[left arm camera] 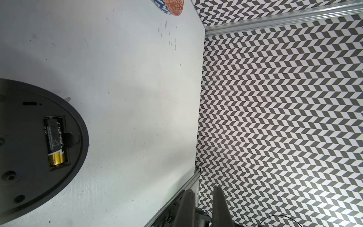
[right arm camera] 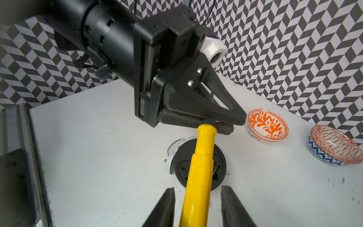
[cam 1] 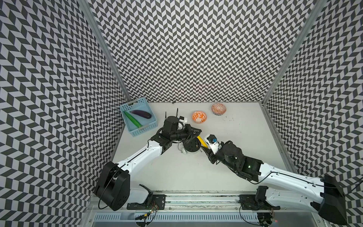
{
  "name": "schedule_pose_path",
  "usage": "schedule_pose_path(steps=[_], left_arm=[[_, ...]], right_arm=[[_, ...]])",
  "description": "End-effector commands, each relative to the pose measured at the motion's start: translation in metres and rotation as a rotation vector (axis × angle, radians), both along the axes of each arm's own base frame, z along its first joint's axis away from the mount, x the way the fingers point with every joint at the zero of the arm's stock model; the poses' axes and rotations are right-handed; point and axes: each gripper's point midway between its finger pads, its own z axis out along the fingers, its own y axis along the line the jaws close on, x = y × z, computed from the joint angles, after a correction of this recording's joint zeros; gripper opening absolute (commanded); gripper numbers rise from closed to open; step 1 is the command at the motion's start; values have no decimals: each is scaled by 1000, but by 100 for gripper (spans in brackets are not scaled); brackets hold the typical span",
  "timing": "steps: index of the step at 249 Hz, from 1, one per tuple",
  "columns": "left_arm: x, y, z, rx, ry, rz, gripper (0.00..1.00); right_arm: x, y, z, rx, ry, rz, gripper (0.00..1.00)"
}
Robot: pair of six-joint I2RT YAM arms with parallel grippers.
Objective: Remove the battery from the alarm
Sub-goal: Pick up the screwdriver from the center of the board, then move the alarm to the center of the board.
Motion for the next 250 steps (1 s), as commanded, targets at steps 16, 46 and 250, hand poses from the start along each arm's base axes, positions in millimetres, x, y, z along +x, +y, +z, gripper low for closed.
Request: schedule_pose_path(steps=[16,46,250], left_arm=[[2,-3,0,-4,3,-12,0],[14,12,-12,48,-21,10,29],[98,28,-146,618,-220,-361,43]], right_arm=[[6,1,24,55,-91,-29,10],[7,-2,15,32,-34,-40,0],[-18,-46,-61,-245,974,-124,0]])
